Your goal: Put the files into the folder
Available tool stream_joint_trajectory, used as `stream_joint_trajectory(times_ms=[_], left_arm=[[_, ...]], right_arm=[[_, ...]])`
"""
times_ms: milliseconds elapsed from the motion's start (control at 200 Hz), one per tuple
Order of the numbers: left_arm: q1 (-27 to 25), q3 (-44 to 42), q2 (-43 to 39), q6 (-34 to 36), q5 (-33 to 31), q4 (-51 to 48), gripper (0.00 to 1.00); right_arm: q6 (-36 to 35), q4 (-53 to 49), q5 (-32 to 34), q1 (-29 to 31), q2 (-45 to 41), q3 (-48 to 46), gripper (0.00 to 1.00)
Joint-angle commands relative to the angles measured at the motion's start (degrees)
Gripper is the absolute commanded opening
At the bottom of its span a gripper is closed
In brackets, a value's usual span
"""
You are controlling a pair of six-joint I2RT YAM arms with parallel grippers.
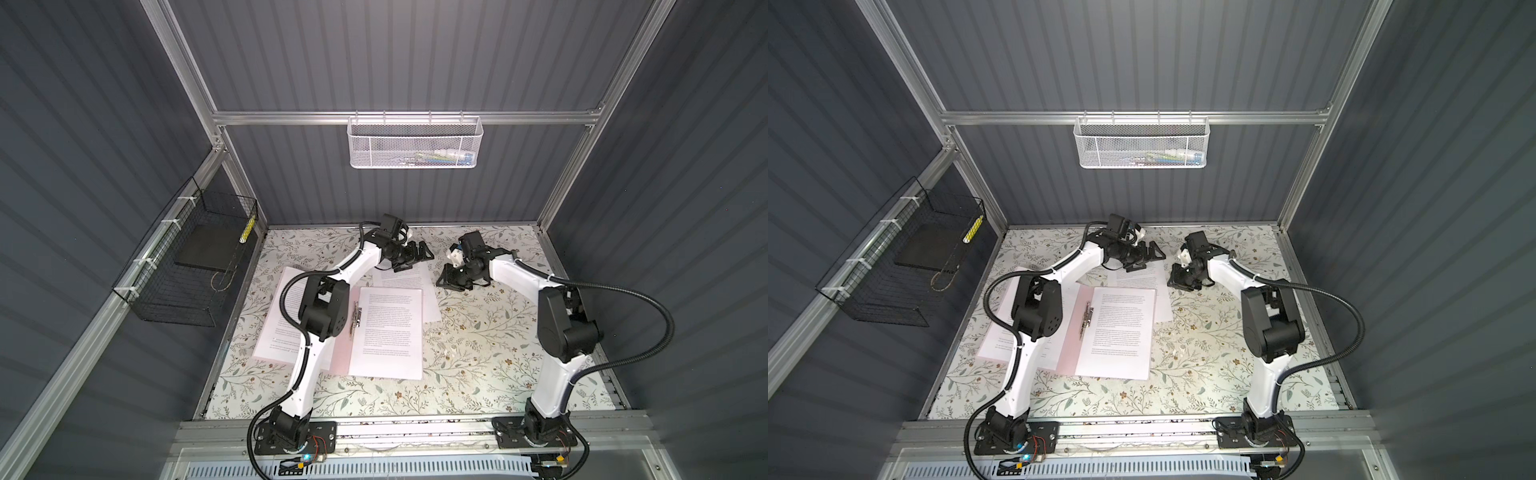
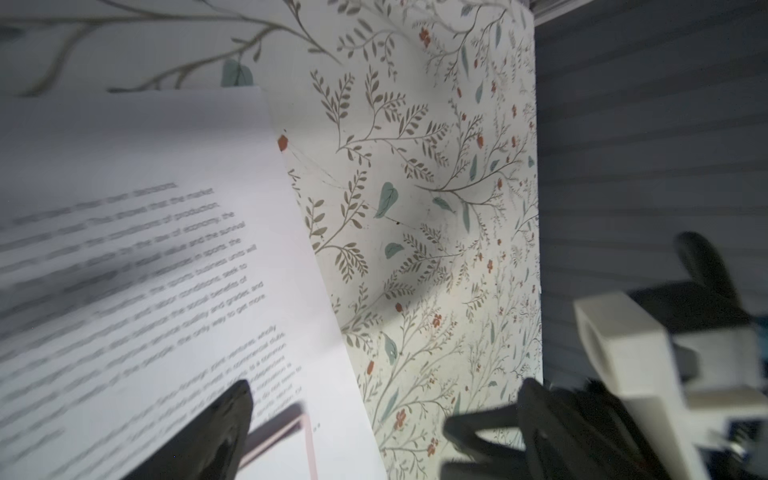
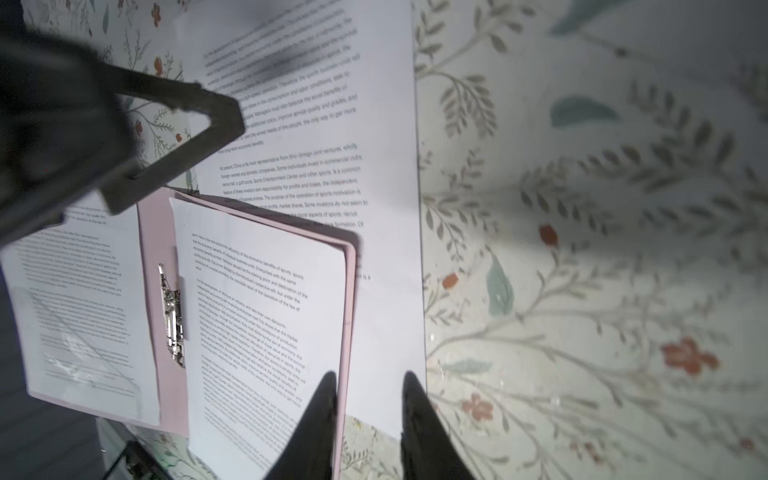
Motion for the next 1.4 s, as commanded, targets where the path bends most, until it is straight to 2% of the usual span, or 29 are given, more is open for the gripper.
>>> stream_joint_trajectory(times_ms=[0, 90, 145, 275, 455, 585, 695, 815, 916, 1106, 1286, 1396], left_arm=[[1.59, -5.43, -8.17, -0.04, -2.59, 0.04, 1.0], [2.46, -10.1, -12.36, 1.7, -4.85, -1.66, 1.0], [3.3, -12.89, -14.6, 2.16, -5.23, -2.32, 1.0], [4.85, -19.37, -20.21, 2.4, -5.44, -1.14, 1.0], [5.75, -23.15, -24.57, 3.5, -5.53, -1.87, 1.0], [5.86, -24.81, -26.39, 3.81, -4.99, -1.85, 1.0], [6.43, -24.95, -27.63, 5.05, -5.36, -4.34, 1.0], [7.26, -25.95, -29.64, 5.15, -4.23, -4.35, 1.0], [7.93, -26.05, -30.59, 4.43, -1.5, -4.01, 1.0], [7.55, -25.7, -30.89, 4.03, 2.6, -3.87, 1.0], [1.53, -24.42, -29.89, 7.32, 0.84, -7.45, 1.0], [-4.42, -23.82, -27.92, 7.74, 0.2, -7.59, 1.0]], right_arm=[[0.95, -4.78, -0.04, 1.71, 6.13, 7.84, 0.13], [2.21, -8.5, 2.89, 2.77, 11.52, 14.75, 0.06], [2.94, -10.26, 6.4, 3.46, 14.01, 18.01, 0.06], [3.54, -14.75, 8.96, 4.72, 19.25, 24.3, 0.01], [4.54, -18.55, 13.79, 5.84, 22.5, 26.56, 0.04], [5.66, -19.13, 14.1, 5.92, 23.24, 25.89, 0.07], [6.61, -17.34, 14.46, 5.85, 21.61, 22.35, 0.08], [7.82, -14.25, 12.52, 4.0, 18.78, 16.47, 0.01], [7.35, -13.4, 11.79, 1.86, 16.23, 11.61, 0.0], [8.23, -7.03, 8.29, -3.92, 7.18, -3.8, 0.0], [7.37, -3.59, 7.36, -9.64, -2.14, -15.5, 0.0], [5.93, -3.43, 4.28, -12.45, -3.25, -15.48, 0.0]])
